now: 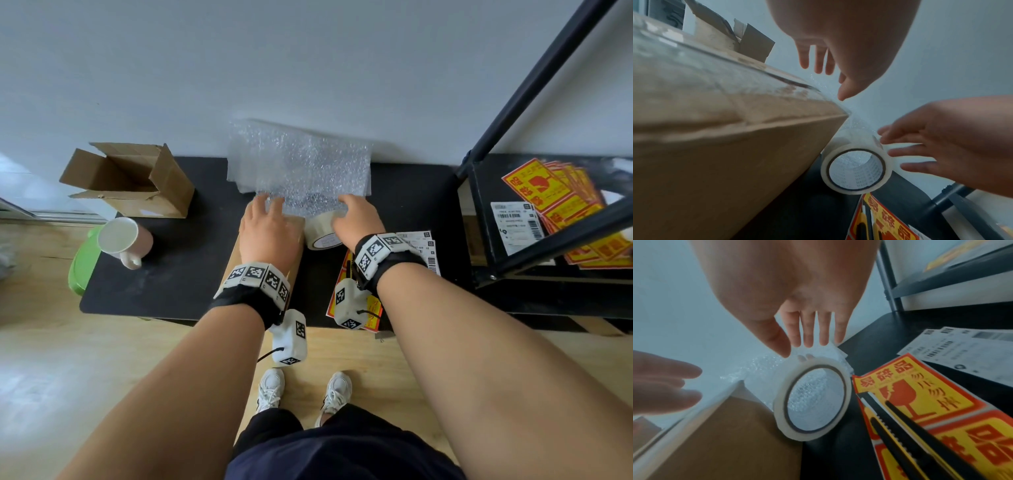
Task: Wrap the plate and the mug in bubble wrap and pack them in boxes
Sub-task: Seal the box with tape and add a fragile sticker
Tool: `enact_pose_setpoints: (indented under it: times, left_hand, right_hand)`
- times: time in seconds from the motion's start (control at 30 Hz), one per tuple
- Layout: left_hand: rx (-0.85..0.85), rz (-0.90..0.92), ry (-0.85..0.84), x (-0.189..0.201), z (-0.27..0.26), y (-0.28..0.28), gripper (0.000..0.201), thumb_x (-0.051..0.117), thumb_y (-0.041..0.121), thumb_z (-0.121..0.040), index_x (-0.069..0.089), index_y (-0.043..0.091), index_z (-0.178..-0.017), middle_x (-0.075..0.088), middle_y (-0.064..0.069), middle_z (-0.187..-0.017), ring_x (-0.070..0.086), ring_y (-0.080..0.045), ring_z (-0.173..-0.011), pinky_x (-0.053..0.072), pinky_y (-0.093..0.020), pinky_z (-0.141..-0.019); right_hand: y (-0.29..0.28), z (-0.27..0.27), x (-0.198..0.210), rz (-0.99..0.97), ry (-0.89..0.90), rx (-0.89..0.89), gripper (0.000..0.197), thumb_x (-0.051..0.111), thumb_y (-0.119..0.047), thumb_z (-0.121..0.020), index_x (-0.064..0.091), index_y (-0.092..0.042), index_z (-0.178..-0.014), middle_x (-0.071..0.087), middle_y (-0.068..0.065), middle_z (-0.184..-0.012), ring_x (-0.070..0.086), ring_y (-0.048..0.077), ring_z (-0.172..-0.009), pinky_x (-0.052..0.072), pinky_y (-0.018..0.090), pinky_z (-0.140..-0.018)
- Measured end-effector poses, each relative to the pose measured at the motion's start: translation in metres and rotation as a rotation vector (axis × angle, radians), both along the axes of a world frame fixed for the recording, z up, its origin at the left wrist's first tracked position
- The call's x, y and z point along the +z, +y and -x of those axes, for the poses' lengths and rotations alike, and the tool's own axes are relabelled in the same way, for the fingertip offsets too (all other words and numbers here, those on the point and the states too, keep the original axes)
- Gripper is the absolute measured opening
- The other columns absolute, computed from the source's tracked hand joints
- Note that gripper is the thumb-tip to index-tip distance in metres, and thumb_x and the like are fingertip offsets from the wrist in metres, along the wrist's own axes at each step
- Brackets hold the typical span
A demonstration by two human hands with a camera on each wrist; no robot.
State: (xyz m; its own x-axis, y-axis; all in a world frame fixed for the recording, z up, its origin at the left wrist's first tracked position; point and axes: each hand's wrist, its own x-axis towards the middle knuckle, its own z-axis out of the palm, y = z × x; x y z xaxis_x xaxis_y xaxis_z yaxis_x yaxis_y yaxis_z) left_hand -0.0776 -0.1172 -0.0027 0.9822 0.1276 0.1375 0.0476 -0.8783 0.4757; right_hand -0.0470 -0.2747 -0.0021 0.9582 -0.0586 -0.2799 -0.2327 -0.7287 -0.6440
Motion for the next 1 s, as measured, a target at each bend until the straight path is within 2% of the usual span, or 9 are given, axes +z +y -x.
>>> enact_pose_setpoints:
  times: [0.1, 0.23, 0.3, 0.4, 0.57, 0.67, 0.8, 0.9, 1.0]
  left_hand:
    - [0.122, 0.02, 0.195, 0.004, -0.009, -0.002, 0.069, 0.058, 0.034, -0.083, 0.035, 0.004, -0.141, 0.032, -0.02, -0.146, 0.032, -0.036, -0.134, 0.027, -0.044, -0.112]
    - [0.133, -0.014, 0.311, 0.003, -0.02, -0.003, 0.082, 0.061, 0.043, -0.079, 0.025, 0.006, -0.144, 0.031, -0.021, -0.145, 0.033, -0.037, -0.131, 0.029, -0.046, -0.111]
    - [0.124, -0.083, 0.354, 0.002, -0.023, -0.005, 0.089, 0.061, 0.048, -0.079, 0.02, 0.007, -0.147, 0.028, -0.02, -0.148, 0.032, -0.038, -0.132, 0.028, -0.046, -0.112]
    - [0.112, -0.122, 0.346, 0.0, -0.024, -0.006, 0.092, 0.062, 0.051, -0.079, 0.019, 0.008, -0.148, 0.03, -0.018, -0.147, 0.034, -0.036, -0.13, 0.029, -0.044, -0.111]
    - [0.084, -0.1, 0.321, -0.001, -0.023, -0.001, 0.091, 0.062, 0.051, -0.079, 0.02, 0.008, -0.147, 0.034, -0.017, -0.143, 0.035, -0.035, -0.128, 0.03, -0.043, -0.111]
    - [0.08, -0.126, 0.328, 0.0, -0.024, 0.001, 0.089, 0.06, 0.051, -0.081, 0.019, 0.008, -0.148, 0.034, -0.017, -0.143, 0.036, -0.035, -0.128, 0.031, -0.044, -0.11]
    - [0.07, -0.167, 0.348, 0.003, -0.023, -0.002, 0.088, 0.058, 0.052, -0.084, 0.018, 0.008, -0.149, 0.025, -0.019, -0.15, 0.032, -0.037, -0.132, 0.028, -0.044, -0.112]
    - [0.07, -0.22, 0.363, 0.007, -0.021, -0.006, 0.084, 0.057, 0.054, -0.085, 0.022, 0.01, -0.147, 0.019, -0.018, -0.155, 0.025, -0.037, -0.138, 0.024, -0.048, -0.113]
    - [0.008, -0.264, 0.275, 0.008, -0.02, -0.008, 0.064, 0.055, 0.044, -0.089, 0.035, 0.014, -0.142, 0.027, -0.013, -0.152, 0.019, -0.033, -0.142, 0.016, -0.051, -0.114]
  right_hand:
    - [0.007, -0.006, 0.002, 0.077, 0.058, 0.148, 0.053, 0.055, -0.016, -0.087, 0.048, -0.017, -0.14, 0.05, 0.007, -0.14, 0.051, 0.026, -0.124, 0.045, 0.037, -0.101]
    - [0.009, -0.005, -0.001, 0.283, 0.098, 0.22, 0.039, 0.065, -0.03, -0.083, 0.064, -0.016, -0.12, 0.055, 0.01, -0.123, 0.052, 0.029, -0.116, 0.047, 0.039, -0.096]
    - [0.009, -0.004, -0.002, 0.26, 0.157, 0.226, 0.031, 0.066, -0.031, -0.084, 0.064, -0.016, -0.111, 0.06, 0.008, -0.114, 0.057, 0.027, -0.106, 0.049, 0.035, -0.088]
    - [0.01, -0.001, -0.002, 0.136, 0.224, 0.194, 0.022, 0.064, -0.024, -0.085, 0.055, -0.017, -0.104, 0.061, 0.005, -0.104, 0.059, 0.024, -0.093, 0.047, 0.033, -0.077]
    - [0.008, 0.002, 0.006, 0.05, 0.182, 0.202, 0.038, 0.056, -0.021, -0.087, 0.054, -0.027, -0.125, 0.063, 0.006, -0.114, 0.061, 0.024, -0.094, 0.049, 0.032, -0.081]
    - [0.006, 0.001, 0.013, 0.065, 0.165, 0.205, 0.039, 0.051, -0.022, -0.087, 0.059, -0.032, -0.124, 0.062, 0.001, -0.123, 0.061, 0.025, -0.107, 0.049, 0.038, -0.094]
    - [0.003, 0.0, 0.017, 0.054, 0.178, 0.169, 0.044, 0.054, -0.013, -0.082, 0.06, -0.036, -0.119, 0.06, -0.002, -0.127, 0.06, 0.023, -0.107, 0.049, 0.041, -0.095]
    - [0.002, 0.001, 0.018, 0.033, 0.164, 0.147, 0.045, 0.057, -0.012, -0.081, 0.06, -0.036, -0.119, 0.06, -0.003, -0.127, 0.059, 0.023, -0.11, 0.048, 0.041, -0.097]
    - [-0.001, 0.003, 0.021, 0.005, 0.147, 0.097, 0.046, 0.06, -0.011, -0.081, 0.06, -0.036, -0.12, 0.059, -0.003, -0.128, 0.058, 0.022, -0.112, 0.047, 0.041, -0.098]
